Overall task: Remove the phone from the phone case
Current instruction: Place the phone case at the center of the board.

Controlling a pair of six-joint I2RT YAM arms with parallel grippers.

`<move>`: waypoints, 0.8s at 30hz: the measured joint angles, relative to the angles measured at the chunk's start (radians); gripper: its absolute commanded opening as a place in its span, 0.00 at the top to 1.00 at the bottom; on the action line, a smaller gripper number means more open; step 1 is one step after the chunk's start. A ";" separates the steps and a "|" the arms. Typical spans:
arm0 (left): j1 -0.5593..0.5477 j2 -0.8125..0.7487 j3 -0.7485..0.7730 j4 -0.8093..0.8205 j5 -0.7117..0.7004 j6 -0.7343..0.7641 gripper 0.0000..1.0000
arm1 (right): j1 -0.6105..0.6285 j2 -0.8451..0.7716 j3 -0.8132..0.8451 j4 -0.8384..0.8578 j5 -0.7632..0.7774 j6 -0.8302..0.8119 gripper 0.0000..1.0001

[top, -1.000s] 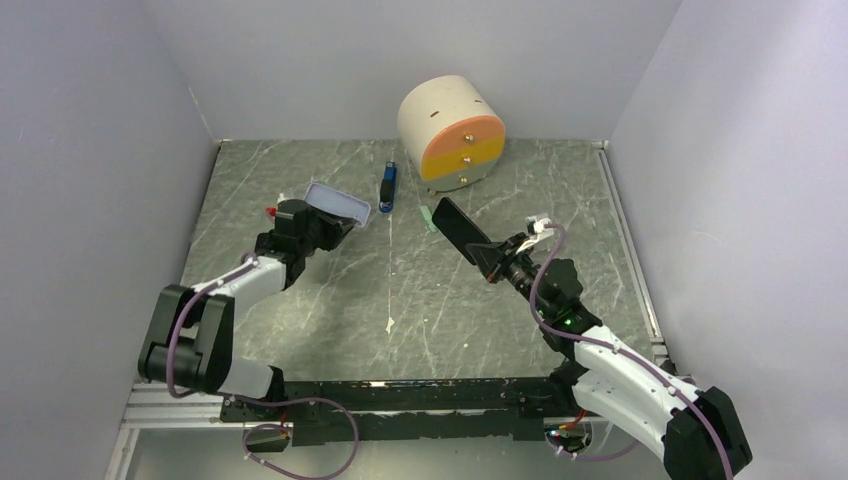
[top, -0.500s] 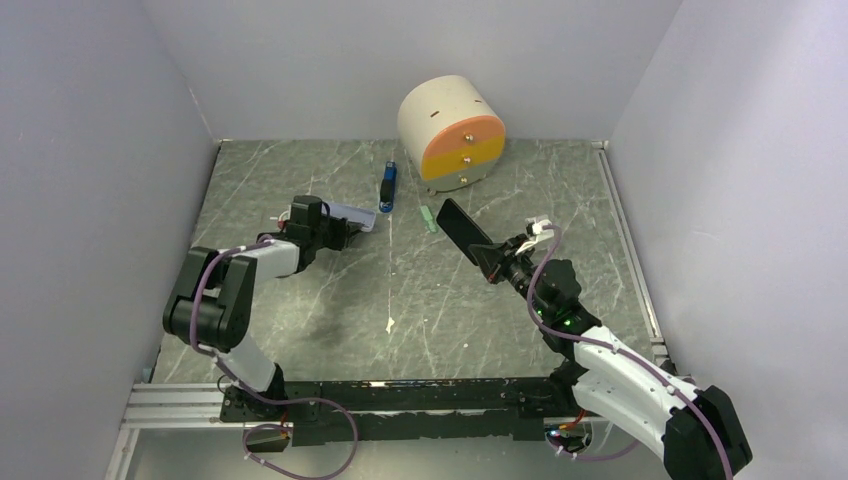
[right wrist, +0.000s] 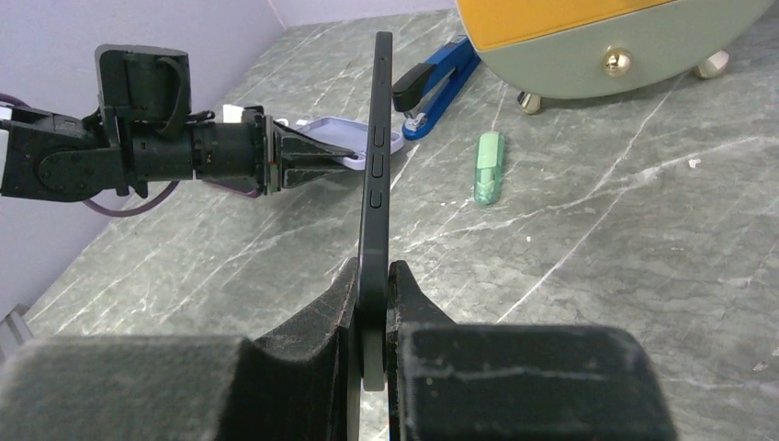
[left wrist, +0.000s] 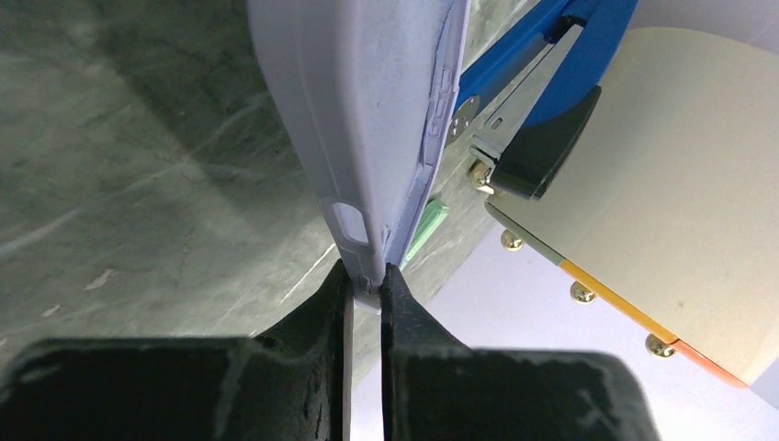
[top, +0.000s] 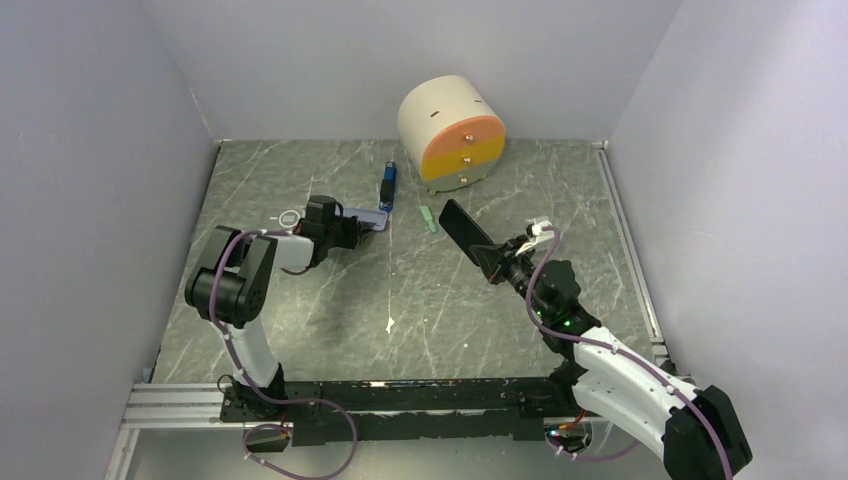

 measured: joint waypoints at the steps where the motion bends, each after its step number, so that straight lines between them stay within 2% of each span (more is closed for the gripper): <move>1: -0.003 0.001 0.000 0.002 0.000 -0.010 0.94 | 0.000 0.000 -0.001 0.000 0.001 -0.001 1.00; 14: -0.009 0.002 -0.036 0.050 -0.045 -0.097 0.92 | 0.000 0.000 -0.002 -0.001 0.003 -0.002 1.00; 24: -0.008 0.003 -0.065 0.067 -0.061 -0.113 0.69 | 0.000 0.000 -0.002 -0.001 0.003 -0.002 1.00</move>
